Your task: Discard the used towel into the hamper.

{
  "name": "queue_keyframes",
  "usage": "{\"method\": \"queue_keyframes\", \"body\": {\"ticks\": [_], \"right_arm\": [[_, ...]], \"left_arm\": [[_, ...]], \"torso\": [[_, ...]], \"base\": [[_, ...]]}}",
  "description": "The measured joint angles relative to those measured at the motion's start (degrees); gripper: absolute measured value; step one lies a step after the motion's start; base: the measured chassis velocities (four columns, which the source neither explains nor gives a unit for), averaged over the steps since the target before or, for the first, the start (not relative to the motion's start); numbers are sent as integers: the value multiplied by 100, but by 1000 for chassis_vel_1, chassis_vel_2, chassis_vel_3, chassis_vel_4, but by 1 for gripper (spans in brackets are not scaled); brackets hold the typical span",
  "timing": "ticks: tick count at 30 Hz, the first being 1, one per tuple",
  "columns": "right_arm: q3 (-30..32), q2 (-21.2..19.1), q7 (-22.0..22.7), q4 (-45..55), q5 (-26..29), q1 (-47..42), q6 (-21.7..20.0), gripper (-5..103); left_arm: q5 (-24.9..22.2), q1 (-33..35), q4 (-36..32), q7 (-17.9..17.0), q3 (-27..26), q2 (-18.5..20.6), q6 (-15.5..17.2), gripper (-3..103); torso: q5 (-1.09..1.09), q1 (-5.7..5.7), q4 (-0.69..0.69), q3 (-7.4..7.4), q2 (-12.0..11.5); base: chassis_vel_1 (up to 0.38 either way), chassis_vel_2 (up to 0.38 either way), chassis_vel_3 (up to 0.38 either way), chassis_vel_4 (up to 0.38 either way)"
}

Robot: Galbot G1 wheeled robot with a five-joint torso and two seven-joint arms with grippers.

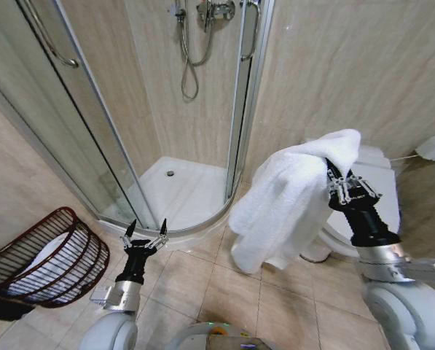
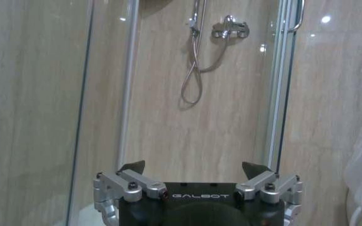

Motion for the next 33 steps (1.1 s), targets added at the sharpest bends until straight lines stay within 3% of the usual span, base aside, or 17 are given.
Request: {"method": "queue_keyframes", "body": {"ticks": [33], "right_arm": [[208, -108, 58, -7, 300, 8, -18, 13]], "left_arm": [[0, 0, 0, 0, 0, 0, 0, 100]], "torso": [[-1, 293, 2, 481, 777]], "base": [[0, 0, 0, 0]]}}
